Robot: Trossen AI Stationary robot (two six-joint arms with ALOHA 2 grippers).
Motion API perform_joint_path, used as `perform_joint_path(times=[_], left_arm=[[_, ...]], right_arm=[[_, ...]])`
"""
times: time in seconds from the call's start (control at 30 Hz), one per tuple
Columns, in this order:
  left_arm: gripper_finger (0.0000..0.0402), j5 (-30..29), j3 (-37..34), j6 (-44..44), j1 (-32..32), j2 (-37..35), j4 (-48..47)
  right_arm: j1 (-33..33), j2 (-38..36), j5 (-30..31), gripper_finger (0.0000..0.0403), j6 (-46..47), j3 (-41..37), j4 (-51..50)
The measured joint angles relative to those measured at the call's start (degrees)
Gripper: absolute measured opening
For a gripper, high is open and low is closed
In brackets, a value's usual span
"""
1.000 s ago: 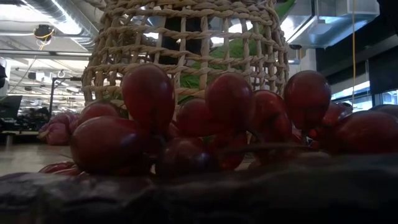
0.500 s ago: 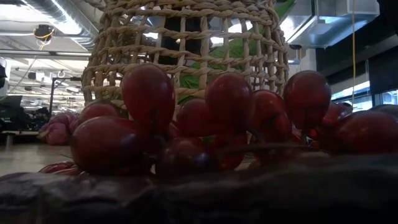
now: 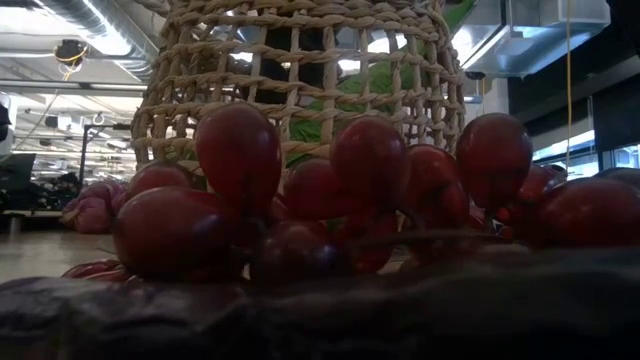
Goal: Build produce basket
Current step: Put the purple plum into the brown basket
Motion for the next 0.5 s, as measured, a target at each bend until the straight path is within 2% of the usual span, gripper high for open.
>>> perform_joint_path(times=[0.13,0.33,0.5], left_arm=[[0.0171,-0.02,0.00,0.00,0.00,0.00,0.00],[0.0171,-0.02,0.00,0.00,0.00,0.00,0.00],[0.0171,-0.02,0.00,0.02,0.02,0.00,0.02]], right_arm=[[-0.14,0.00,-0.04,0.0326,0.35,0.00,0.07],[-0.18,0.00,0.87,0.0327,5.88,0.00,-0.94],[-0.22,0.00,2.72,0.0352,6.05,0.00,-0.62]])
